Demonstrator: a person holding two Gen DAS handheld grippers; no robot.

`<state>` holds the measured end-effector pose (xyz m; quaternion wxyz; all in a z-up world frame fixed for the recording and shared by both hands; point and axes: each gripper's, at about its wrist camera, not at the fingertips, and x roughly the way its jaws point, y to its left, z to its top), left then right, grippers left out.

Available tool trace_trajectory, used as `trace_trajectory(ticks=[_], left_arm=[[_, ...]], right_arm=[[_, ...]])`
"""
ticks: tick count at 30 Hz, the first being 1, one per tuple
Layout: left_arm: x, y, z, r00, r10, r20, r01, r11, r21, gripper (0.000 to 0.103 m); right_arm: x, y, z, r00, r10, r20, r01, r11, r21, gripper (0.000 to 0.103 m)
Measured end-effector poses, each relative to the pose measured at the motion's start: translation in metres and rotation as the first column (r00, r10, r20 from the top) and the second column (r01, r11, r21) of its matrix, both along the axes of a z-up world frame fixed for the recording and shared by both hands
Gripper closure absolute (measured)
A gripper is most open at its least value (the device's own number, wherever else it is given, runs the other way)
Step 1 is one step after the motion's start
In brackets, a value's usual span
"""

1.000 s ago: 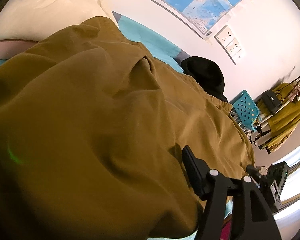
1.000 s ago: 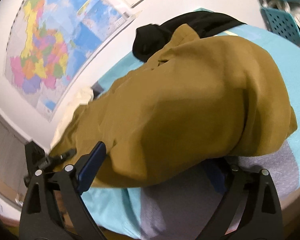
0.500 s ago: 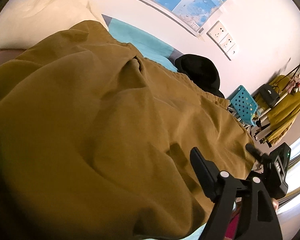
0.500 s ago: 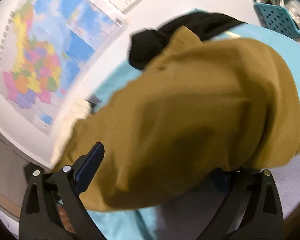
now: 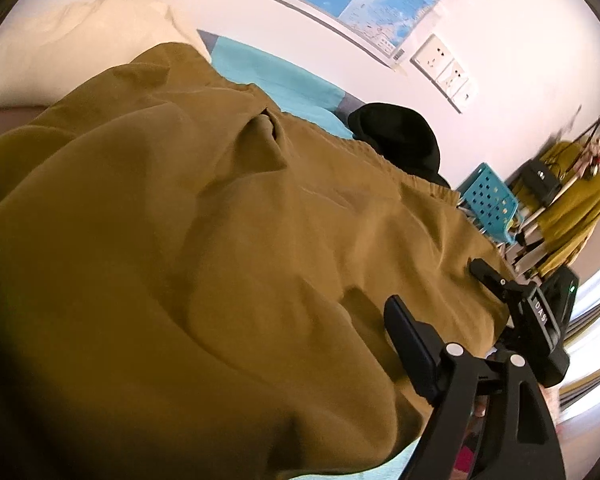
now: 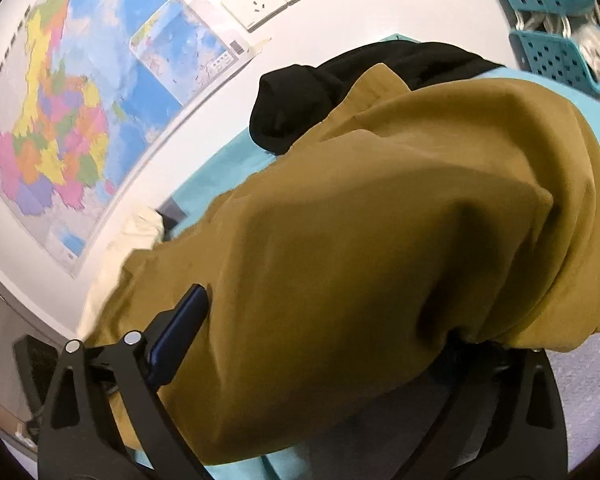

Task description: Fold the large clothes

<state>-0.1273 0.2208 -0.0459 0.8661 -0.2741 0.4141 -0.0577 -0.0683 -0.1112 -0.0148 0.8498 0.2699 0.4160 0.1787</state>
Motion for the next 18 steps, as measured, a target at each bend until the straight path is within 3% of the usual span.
trace_trajectory(ticks=[2,4,6,10,14,16,18], left_arm=[[0.0,0.005,0.001,1.0,0.011,0.001,-0.011,1.0,-0.009,0.031],[-0.001,0.009,0.004,1.0,0.019,0.012,-0.019,1.0,0.005,0.043],[-0.003,0.012,0.008,0.999,0.035,0.021,-0.035,0.999,0.013,0.046],[0.004,0.017,0.0,0.999,0.037,-0.025,-0.037,0.999,-0.002,0.04],[0.008,0.019,-0.002,0.999,0.05,-0.02,-0.051,0.998,-0.036,0.034],[0.012,0.015,-0.001,0.998,0.054,-0.018,-0.054,0.998,-0.01,0.036],[0.015,0.013,0.001,0.998,0.055,-0.025,-0.054,0.998,0.022,0.046]], right_arm=[[0.002,-0.017,-0.001,1.0,0.01,-0.025,-0.008,0.995,0.104,0.048],[0.002,-0.027,0.002,0.999,0.026,-0.035,-0.02,0.985,0.171,0.06],[-0.001,-0.031,0.005,0.998,0.054,-0.032,-0.046,0.977,0.206,0.061],[0.006,-0.038,-0.012,0.991,0.051,-0.122,-0.012,0.954,0.298,0.044],[0.01,-0.03,-0.008,0.993,0.037,-0.111,-0.003,0.957,0.29,0.032],[0.015,-0.025,-0.007,0.993,0.043,-0.108,-0.01,0.958,0.286,0.034],[0.017,-0.024,-0.006,0.994,0.051,-0.095,-0.024,0.965,0.262,0.054]])
